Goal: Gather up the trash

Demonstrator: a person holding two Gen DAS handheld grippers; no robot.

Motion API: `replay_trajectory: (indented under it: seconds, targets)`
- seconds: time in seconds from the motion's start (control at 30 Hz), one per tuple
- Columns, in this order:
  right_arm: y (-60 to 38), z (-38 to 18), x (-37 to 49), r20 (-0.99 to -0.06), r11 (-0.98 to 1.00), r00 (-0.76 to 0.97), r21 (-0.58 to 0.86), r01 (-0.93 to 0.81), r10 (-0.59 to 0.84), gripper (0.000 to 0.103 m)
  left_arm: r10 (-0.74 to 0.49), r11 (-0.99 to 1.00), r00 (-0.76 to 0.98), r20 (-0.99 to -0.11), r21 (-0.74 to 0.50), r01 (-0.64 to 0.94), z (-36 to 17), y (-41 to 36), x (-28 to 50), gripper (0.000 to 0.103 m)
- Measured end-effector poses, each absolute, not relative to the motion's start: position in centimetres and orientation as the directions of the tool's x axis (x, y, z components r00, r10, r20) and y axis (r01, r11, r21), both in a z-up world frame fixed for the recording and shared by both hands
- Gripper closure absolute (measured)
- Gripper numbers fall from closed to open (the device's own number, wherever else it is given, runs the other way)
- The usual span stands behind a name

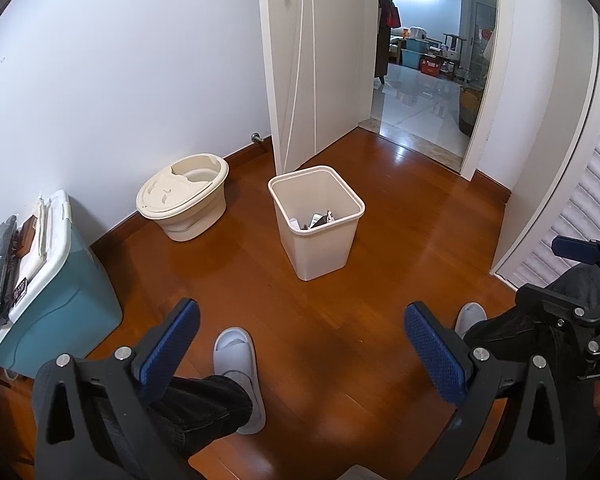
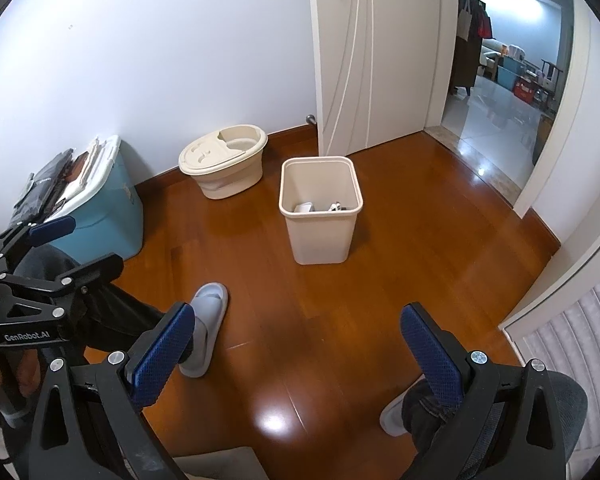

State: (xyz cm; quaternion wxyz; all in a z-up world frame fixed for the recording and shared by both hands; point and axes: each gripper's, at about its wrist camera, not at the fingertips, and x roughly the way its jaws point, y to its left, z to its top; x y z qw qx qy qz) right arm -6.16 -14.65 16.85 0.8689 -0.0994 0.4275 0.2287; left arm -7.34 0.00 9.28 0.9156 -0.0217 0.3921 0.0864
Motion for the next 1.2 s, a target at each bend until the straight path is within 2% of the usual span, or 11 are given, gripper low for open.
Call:
replay_trajectory:
  seconds: [1.2]
  targets:
    - [-14.1,16.08,-6.4,-0.8,0.891,0.525,0.027,-0.454,0.292,0.0,0.143,0.984,0.667,-0.731,0.033,-0.175,8.88,-0.1,-7.52,0.0]
